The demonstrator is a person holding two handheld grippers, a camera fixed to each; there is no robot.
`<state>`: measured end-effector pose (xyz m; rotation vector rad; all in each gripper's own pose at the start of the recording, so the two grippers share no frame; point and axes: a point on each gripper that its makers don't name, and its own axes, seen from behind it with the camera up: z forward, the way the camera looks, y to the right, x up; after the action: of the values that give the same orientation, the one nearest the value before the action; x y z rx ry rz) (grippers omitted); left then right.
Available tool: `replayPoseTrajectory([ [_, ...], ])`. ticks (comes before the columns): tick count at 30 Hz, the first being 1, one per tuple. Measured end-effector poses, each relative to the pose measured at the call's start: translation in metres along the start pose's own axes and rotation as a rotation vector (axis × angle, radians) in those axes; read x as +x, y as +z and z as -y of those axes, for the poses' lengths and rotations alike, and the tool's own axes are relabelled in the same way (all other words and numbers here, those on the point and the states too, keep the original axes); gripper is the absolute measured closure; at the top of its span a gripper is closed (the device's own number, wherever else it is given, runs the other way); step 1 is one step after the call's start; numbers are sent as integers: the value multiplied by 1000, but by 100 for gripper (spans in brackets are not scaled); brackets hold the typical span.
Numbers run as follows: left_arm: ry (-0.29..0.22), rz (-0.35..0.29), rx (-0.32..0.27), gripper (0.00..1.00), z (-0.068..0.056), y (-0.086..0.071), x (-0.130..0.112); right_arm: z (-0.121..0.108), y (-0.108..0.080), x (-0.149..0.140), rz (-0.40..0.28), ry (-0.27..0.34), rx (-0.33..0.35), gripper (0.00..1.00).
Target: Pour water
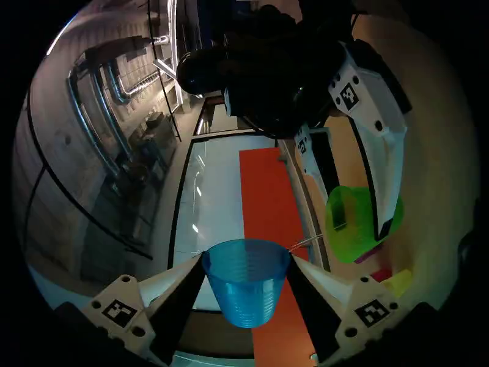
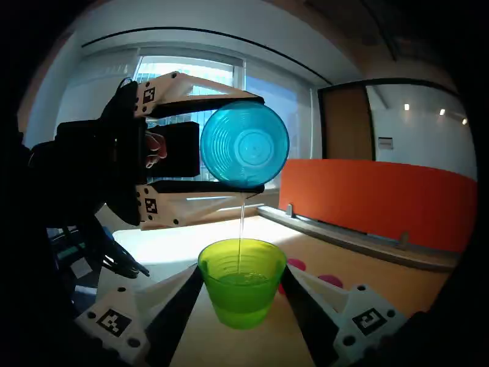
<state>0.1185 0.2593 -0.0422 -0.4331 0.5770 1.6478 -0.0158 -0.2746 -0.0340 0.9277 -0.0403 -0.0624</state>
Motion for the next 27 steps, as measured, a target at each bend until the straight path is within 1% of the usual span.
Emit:
replayPoseTrajectory([
  [9,1,-7,-5,12,-8,-2,6,-1,-1,0,-3,2,-2,11],
  [12,-7,-7,-4,12,-6,-1,4,-1,-1,0,-3,0,-3,11],
  [15,-28,-4,0,12,-3,1,1,-1,-1,1,-5,-2,-3,11],
  [18,-79,-2,2,12,0,3,-3,-1,-2,3,-8,-3,-5,11],
  [24,-218,0,6,12,2,4,-10,-3,-3,3,-11,-6,-13,11],
  [27,-290,6,8,12,0,6,-14,-4,-4,5,-17,-5,-16,11],
])
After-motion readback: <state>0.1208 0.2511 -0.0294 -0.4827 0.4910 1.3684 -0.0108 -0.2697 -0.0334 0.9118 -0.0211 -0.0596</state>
